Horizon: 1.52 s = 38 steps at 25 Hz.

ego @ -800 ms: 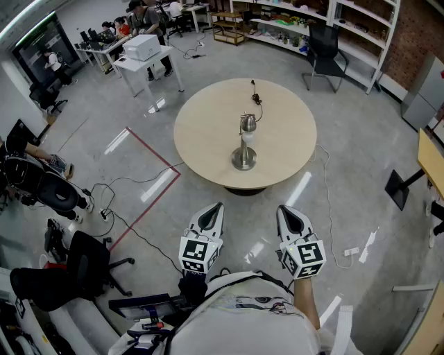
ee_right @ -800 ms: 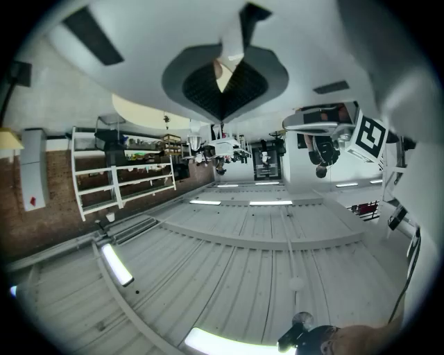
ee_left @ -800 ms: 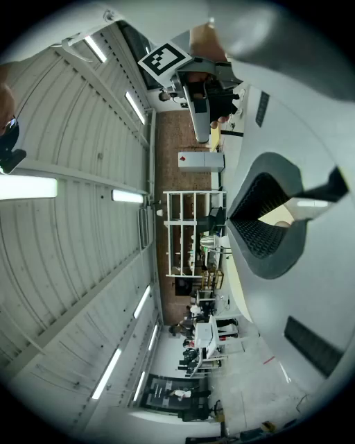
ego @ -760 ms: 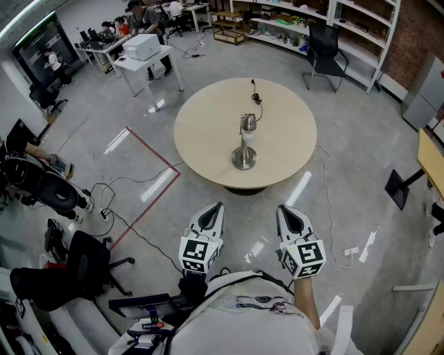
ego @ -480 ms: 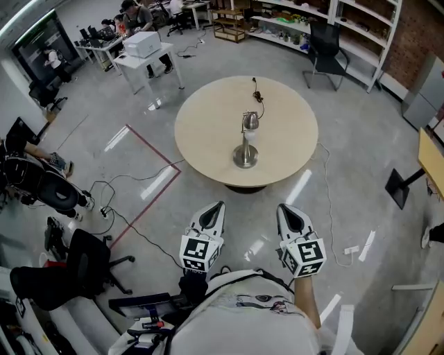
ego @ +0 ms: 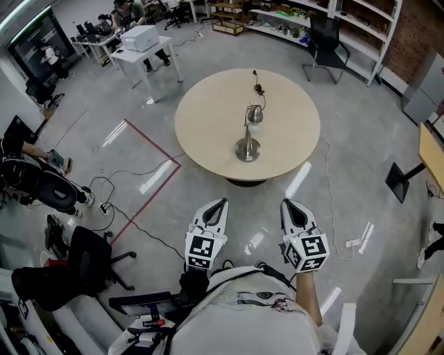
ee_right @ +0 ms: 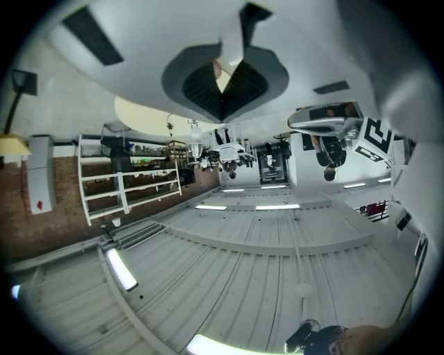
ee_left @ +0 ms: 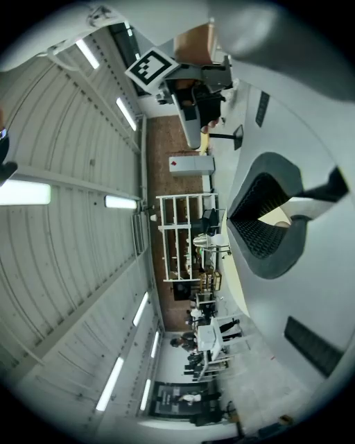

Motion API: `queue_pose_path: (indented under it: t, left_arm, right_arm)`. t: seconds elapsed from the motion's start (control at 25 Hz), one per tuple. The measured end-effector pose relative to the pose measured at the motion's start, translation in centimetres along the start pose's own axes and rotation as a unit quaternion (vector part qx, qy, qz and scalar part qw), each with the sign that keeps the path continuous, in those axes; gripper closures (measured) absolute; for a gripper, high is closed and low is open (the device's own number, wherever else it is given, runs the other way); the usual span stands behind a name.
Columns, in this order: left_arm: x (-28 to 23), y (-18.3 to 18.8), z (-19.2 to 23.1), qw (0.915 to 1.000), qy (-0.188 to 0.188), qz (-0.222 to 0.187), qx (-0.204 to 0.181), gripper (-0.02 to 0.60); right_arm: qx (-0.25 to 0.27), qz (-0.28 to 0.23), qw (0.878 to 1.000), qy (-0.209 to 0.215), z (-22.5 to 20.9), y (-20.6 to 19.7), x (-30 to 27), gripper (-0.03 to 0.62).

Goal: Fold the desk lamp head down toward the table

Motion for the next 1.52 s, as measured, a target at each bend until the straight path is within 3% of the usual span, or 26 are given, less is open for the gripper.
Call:
queue_pose_path:
  t: [0.08, 0.52, 0.8, 1.08, 1.28, 1.52]
  left_arm:
    - [0.2, -0.2, -0.3, 0.9998, -0.010, 0.004, -0.014, 0.578]
    - [3.4, -4.3, 1.7, 0.9980, -0.039, 0.038, 0.033, 0.578]
    - [2.7, -6.3, 3.0, 0.9957, -0.039, 0.058, 0.060, 0.578]
    - [-2.3, -5.5, 5.4, 0.9969, -0.014, 0.058, 0.051, 0.578]
    - [-8.0, -2.4, 8.3, 0.9981, 0.016, 0.045, 0.039, 0.578]
    - [-14.3, 0.1, 9.1, 0.9984, 0.022, 0.045, 0.027, 0.578]
  right_arm:
    - [-0.002, 0.003, 1.000, -0.008, 0.1, -0.1, 0.1, 0.589]
    - [-0.019, 0.042, 0.998, -0.042, 2.7, -3.3, -0.2, 0.589]
    - [-0.023, 0.069, 0.996, -0.044, 3.0, -5.0, -1.8, 0.589]
    - [-0.022, 0.060, 0.998, -0.012, -0.5, -3.5, -8.1, 0.589]
    - [-0.019, 0.026, 0.999, 0.018, -4.2, 0.6, -13.7, 0.589]
    - [-0.028, 0.019, 0.998, 0.046, -7.2, 3.1, -17.9, 0.589]
Point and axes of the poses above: the fingertips, and each gripper's own axes: x backward along the fingers, z to its left, y out of its top, the point moved 2 cm from there along x, backward along the fingers, and after that the axes turned 1 degree about z, right-handed, at the moved point
